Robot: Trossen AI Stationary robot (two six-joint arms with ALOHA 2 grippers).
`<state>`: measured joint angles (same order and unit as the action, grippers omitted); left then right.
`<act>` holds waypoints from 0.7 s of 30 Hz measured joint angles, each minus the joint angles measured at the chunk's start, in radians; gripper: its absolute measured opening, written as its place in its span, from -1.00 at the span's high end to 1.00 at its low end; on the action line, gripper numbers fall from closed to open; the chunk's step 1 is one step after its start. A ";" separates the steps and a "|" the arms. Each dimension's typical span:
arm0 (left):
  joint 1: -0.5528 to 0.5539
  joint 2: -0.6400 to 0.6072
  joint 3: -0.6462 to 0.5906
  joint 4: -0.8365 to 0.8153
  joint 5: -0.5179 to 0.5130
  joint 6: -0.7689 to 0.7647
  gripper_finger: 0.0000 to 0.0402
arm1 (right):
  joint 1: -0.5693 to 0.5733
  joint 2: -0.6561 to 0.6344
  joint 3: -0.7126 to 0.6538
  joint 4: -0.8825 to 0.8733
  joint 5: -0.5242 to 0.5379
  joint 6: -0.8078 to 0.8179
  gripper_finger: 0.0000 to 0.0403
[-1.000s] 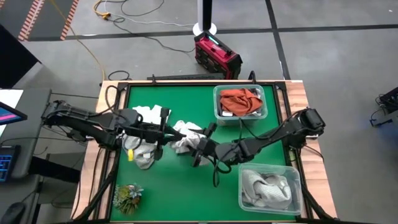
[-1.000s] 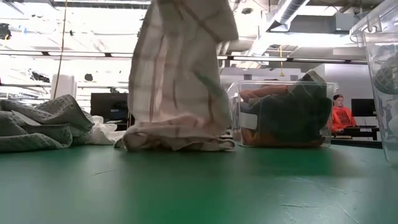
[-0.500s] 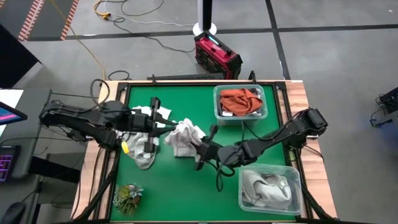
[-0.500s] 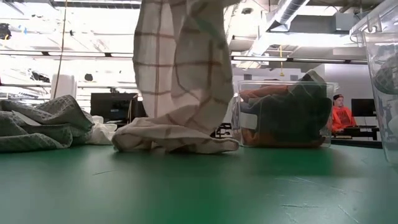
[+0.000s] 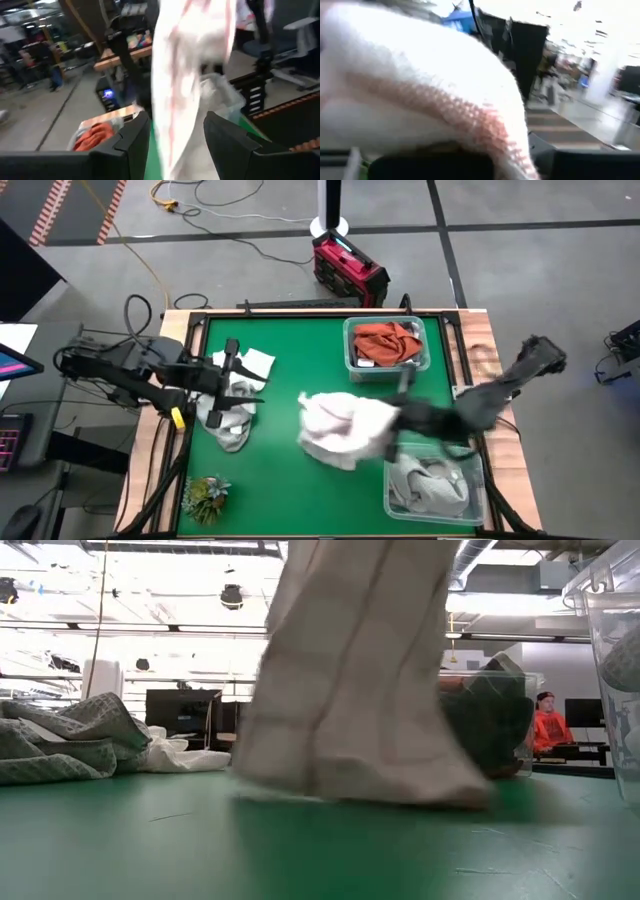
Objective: Sort towels by color in basket
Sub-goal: Put the white squared towel into the bottom transparent bin
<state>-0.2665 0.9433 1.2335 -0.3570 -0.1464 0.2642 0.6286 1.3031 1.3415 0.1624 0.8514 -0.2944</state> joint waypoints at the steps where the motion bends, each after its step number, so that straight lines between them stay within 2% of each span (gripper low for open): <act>1: 0.000 -0.007 0.000 -0.012 -0.021 0.000 0.13 | 0.024 -0.031 0.016 -0.037 -0.024 0.006 0.85; 3: 0.000 -0.021 0.000 -0.046 -0.045 -0.001 0.13 | 0.070 -0.088 0.053 -0.149 -0.086 0.095 0.85; 6: 0.000 -0.036 0.000 -0.113 -0.070 -0.016 0.13 | 0.134 -0.147 0.115 -0.398 -0.169 0.356 0.87; 10: 0.000 -0.045 0.000 -0.182 -0.095 -0.049 0.13 | 0.220 -0.160 0.161 -0.807 -0.172 0.778 0.86; 13: 0.000 -0.047 0.000 -0.207 -0.101 -0.073 0.13 | 0.243 -0.127 0.160 -1.133 -0.202 1.197 0.86; 17: 0.000 -0.047 0.000 -0.210 -0.102 -0.097 0.14 | 0.250 -0.030 0.160 -1.500 -0.412 1.696 0.87; 19: 0.000 -0.047 0.000 -0.210 -0.102 -0.102 0.14 | 0.252 0.027 0.159 -1.548 -0.529 1.817 0.86; 21: 0.000 -0.047 0.000 -0.210 -0.103 -0.104 0.14 | 0.252 0.069 0.159 -1.522 -0.616 1.889 0.86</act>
<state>-0.2661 0.8963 1.2335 -0.5671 -0.2494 0.1603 0.8806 1.3717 1.5006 -1.3593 0.2355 1.5946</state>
